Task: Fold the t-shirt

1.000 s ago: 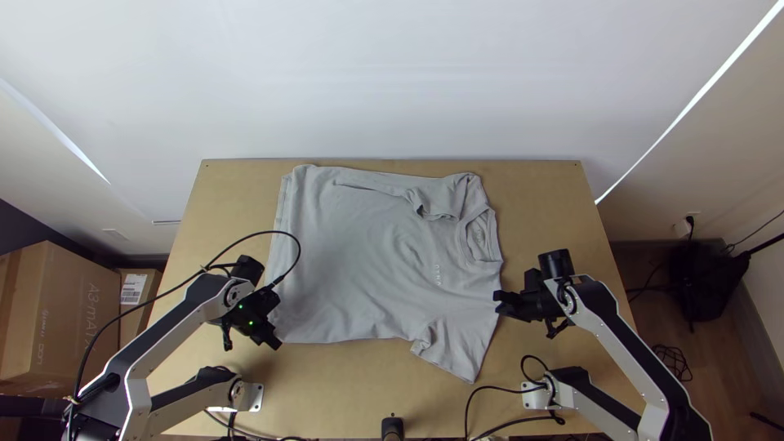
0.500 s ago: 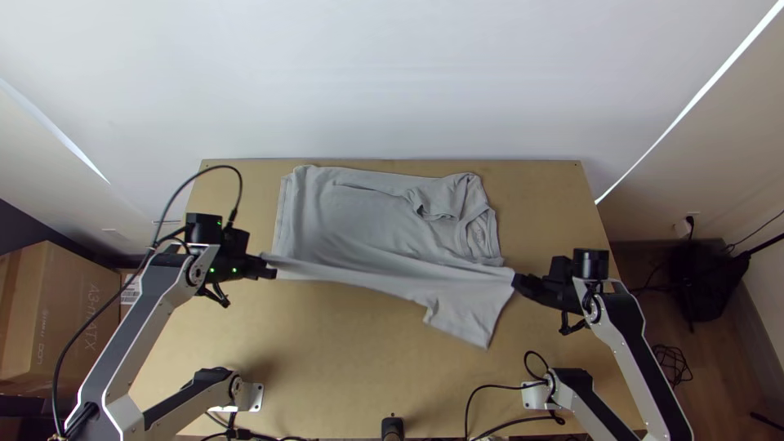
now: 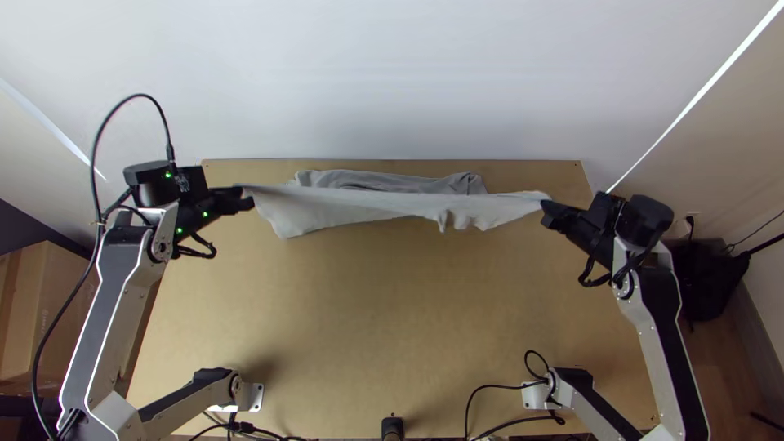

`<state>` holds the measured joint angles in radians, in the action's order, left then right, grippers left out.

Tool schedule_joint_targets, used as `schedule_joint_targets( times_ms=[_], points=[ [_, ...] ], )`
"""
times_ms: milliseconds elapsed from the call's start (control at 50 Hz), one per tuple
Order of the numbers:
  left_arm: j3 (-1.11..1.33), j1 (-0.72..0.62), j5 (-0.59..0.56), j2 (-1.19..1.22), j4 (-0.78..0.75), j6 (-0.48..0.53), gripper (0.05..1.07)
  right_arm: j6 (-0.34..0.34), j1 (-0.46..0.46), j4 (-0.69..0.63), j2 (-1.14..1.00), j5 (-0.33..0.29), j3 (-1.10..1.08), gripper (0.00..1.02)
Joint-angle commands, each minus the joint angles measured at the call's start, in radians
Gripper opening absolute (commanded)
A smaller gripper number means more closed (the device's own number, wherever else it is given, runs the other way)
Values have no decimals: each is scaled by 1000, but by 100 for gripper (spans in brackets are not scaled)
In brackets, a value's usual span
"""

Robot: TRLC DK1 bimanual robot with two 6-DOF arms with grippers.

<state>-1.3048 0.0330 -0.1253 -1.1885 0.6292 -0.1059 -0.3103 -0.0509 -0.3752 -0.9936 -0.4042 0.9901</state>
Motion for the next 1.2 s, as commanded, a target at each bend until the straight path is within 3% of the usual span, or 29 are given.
schedule_joint_targets(
  times_ms=[0, 160, 380, 600, 940, 1180],
  points=[
    [-128, 18, 50, -19, -37, -37, 8, 31, -23, 61, -48, 27, 105, 2],
    [-335, 22, 84, -53, -43, -52, 8, 23, -12, 173, -96, 81, 246, 2],
    [-610, 22, 144, -117, -43, -54, 8, 40, 49, 358, -112, 228, 403, 2],
    [-743, 21, 147, -91, -28, -38, 8, 0, 52, 355, -62, 239, 564, 2],
    [-837, 22, 147, 87, -17, -38, 8, -4, 54, 326, 187, 237, 585, 2],
    [-837, 10, 144, 214, -10, -55, 8, -50, 56, 222, 247, 237, 697, 2]
  ],
)
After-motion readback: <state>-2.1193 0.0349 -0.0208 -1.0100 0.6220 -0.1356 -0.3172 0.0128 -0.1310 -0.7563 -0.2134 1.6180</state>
